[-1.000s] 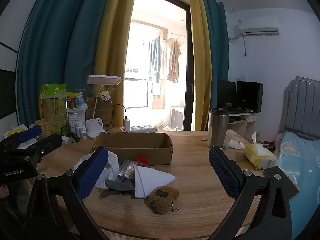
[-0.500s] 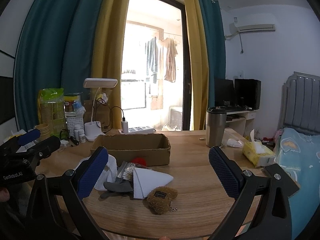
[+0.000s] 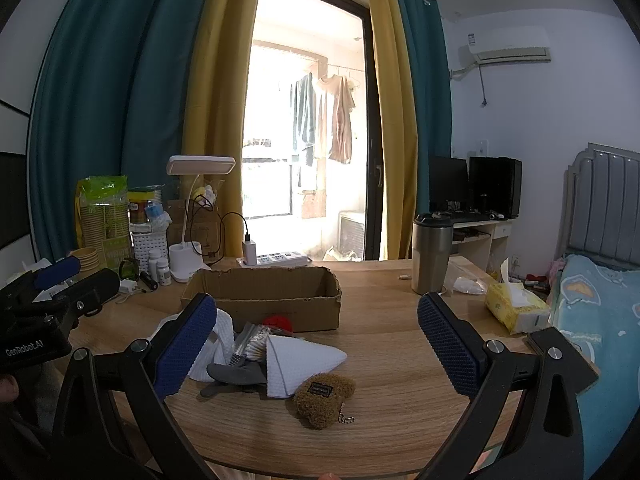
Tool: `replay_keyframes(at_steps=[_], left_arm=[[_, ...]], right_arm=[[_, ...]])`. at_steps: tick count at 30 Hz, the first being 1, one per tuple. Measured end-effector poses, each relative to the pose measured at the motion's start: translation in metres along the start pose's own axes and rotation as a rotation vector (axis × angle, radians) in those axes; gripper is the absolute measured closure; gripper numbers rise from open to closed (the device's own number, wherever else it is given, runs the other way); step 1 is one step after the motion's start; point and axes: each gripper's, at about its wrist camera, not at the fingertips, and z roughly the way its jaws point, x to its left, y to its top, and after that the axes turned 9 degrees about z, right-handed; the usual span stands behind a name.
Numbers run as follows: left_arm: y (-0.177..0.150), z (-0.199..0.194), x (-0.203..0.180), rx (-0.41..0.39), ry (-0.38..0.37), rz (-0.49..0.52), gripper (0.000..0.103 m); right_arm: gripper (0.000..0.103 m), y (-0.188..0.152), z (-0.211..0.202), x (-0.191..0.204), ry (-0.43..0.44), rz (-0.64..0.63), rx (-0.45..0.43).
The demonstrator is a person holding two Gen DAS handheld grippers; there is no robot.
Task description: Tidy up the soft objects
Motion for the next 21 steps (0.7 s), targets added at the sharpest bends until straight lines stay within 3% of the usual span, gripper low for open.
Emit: replay_keyframes(at_steps=[21], left_arm=[[0.0024,0.0017,0.0008,-0.001,-0.003,0.003,0.001]], right_arm=[[0.001,-0.0003,0.0030,-0.0017,-0.006,0.002,0.002]])
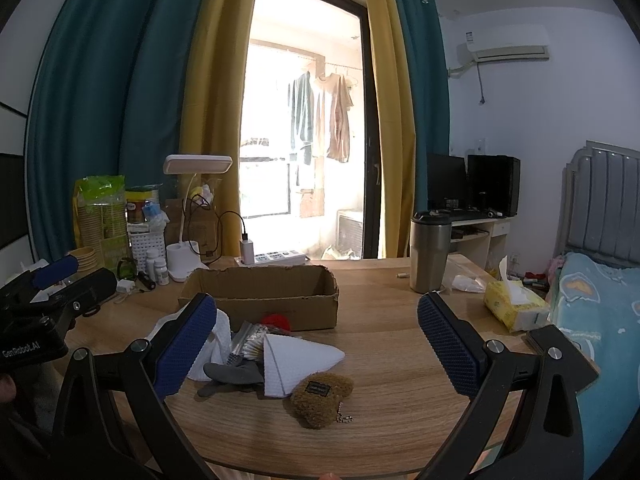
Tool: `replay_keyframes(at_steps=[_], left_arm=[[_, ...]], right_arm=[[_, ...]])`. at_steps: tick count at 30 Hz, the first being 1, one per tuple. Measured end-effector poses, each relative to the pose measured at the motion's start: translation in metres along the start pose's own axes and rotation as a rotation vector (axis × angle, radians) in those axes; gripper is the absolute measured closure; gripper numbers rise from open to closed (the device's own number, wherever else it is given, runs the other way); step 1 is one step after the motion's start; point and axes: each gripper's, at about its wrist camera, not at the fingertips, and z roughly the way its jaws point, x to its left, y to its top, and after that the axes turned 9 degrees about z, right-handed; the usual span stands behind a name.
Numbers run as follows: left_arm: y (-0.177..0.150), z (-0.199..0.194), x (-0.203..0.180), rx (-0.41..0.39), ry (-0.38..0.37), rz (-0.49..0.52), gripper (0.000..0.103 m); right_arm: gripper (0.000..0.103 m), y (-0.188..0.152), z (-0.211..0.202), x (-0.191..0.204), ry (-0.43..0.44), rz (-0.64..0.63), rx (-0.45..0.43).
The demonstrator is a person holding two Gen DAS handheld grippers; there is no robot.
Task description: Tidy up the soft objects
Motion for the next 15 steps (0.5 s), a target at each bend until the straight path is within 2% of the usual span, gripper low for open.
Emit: replay_keyframes(at_steps=[15], left_arm=[[-0.0009,0.0004,-0.0003,0.001,-0.001,-0.001,0.001]], right_arm=[[0.001,-0.0016,-0.0002,0.0001,-0.001,0.000,0.000]])
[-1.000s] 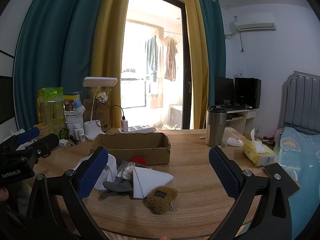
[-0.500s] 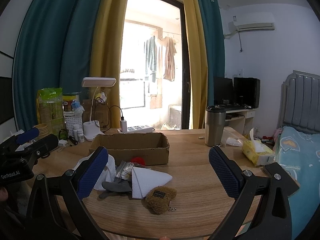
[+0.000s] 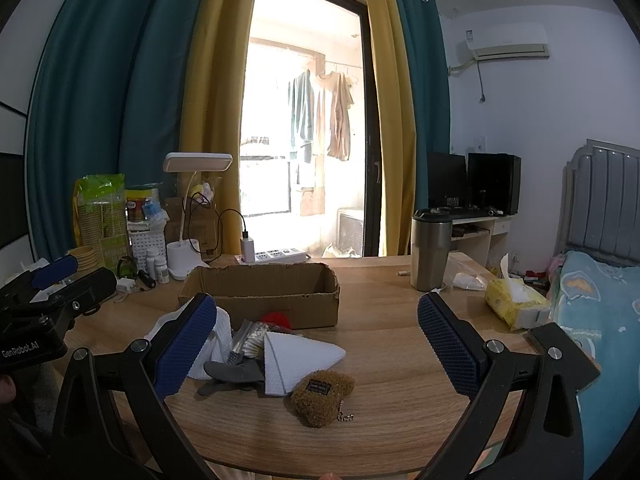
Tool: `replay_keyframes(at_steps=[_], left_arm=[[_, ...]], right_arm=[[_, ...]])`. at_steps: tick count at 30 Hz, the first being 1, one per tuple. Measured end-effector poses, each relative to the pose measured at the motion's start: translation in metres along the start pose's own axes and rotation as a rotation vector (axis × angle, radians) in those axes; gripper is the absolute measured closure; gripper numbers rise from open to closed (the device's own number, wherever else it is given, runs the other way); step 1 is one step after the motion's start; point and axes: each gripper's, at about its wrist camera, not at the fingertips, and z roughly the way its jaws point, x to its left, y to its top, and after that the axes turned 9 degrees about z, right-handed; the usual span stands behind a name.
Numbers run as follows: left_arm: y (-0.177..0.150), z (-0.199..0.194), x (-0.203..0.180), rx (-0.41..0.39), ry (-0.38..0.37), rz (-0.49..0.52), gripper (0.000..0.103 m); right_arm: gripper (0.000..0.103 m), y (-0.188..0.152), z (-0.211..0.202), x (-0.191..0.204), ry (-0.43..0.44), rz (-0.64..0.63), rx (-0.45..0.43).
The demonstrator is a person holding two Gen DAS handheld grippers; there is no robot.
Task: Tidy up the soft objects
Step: 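Grasp the brown fuzzy plush keychain with the right gripper while the left gripper grasps the bubble-wrap bundle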
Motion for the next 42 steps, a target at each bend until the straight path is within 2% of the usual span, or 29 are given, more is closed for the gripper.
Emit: replay_keyframes(at_steps=[7,16,28,34,42], left_arm=[[-0.002,0.002,-0.001,0.008,-0.001,-0.003,0.001],[-0.018,0.014,-0.001,0.070,0.010,-0.012,0.001],[-0.060,0.054,0.018,0.263,0.097,0.016,0.001],[-0.078,0.077,0.026,0.362,0.106,0.026,0.001],[-0.093,0.103,0.033,0.464,0.064,0.004,0.003]], right_arm=[[0.001,-0.003,0.001,0.000,-0.002,0.000,0.005],[0.001,-0.018,0.013,-0.005,-0.013,0.017,0.044],[0.001,-0.053,0.051,-0.013,-0.046,0.013,0.173],[0.001,-0.071,0.074,-0.022,-0.062,0.042,0.242],[0.001,-0.084,0.098,-0.026,-0.047,0.044,0.316]])
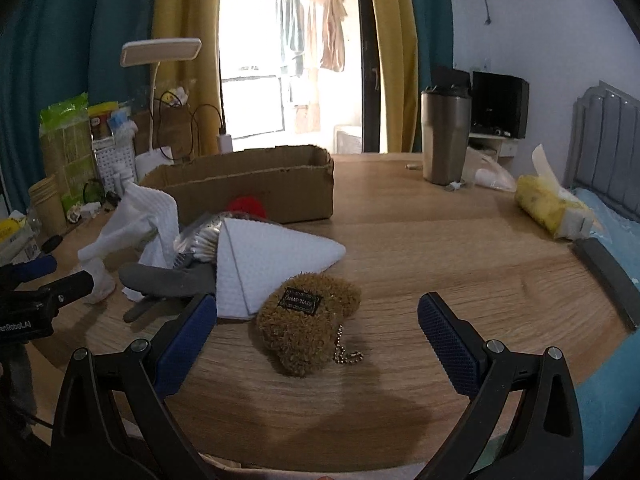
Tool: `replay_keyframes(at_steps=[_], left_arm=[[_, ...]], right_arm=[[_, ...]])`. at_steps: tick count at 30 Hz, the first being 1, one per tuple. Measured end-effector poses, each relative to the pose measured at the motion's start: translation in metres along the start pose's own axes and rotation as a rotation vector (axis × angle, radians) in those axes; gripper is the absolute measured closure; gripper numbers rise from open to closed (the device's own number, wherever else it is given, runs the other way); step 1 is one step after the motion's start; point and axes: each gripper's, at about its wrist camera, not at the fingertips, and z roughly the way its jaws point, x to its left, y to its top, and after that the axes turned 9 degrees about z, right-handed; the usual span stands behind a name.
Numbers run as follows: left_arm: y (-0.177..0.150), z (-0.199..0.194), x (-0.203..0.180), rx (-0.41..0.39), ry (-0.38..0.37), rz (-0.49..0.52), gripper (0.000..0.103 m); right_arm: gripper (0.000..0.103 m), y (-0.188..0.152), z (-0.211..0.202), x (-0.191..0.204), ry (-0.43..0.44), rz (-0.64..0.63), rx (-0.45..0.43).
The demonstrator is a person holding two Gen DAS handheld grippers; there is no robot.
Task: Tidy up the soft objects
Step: 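Grasp the brown fuzzy plush keychain with the right gripper while the left gripper grasps the bubble-wrap bundle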
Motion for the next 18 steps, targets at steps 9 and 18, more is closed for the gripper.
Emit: replay_keyframes(at_steps=[9,18], left_arm=[[-0.001,0.026,0.013,0.095,-0.040,-0.049,0.023],[-0.002,0.036,0.015,0.124,-0.051,-0.050,0.041]], right_arm=[[0.001,0.000,0.031,-0.011,-0.002,0.079,0.109],[0.025,-0.002,0.043,-0.008,0.031,0.067,0.158]])
